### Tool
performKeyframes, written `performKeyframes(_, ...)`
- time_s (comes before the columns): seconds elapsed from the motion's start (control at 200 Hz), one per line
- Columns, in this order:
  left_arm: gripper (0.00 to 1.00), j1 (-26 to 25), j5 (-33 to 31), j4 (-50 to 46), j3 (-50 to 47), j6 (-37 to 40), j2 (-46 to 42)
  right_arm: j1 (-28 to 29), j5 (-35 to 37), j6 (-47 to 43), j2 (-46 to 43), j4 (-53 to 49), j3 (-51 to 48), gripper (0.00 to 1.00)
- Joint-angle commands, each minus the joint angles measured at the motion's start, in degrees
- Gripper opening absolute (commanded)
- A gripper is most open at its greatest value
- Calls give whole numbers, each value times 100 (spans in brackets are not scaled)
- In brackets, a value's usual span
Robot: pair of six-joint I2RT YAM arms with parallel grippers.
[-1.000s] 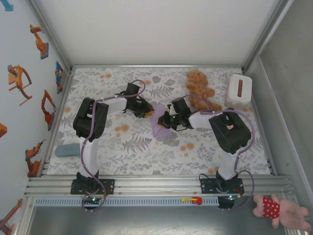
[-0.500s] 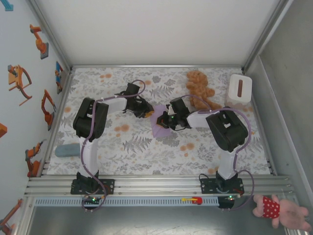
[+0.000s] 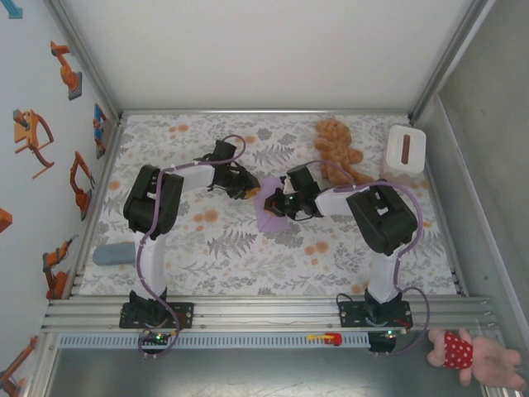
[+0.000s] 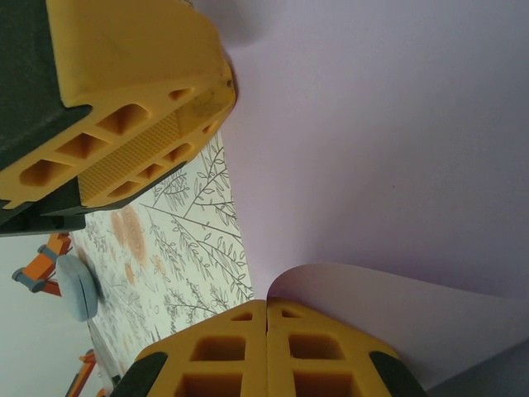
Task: Fold a paper plane with a square sheet of paper (pick it up from the middle)
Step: Fold the triangle a second time at the center of the table.
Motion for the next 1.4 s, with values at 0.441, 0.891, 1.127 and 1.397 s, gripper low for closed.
performKeyframes(0.441,23,-97,-69,-427,-84,104,279,51,-36,56,190,138,154,0)
performKeyframes(0.891,23,-101,-74,-427,-104,114,267,51,33,-17,228,-63,177,0)
performKeyframes(1.127,23,-106,-69,-427,-101,114,263,51,65,-124,229,-244,218,0)
performKeyframes(1.397,23,-106,-69,-427,-64,120,223,51,60,-130,300,-328,248,0)
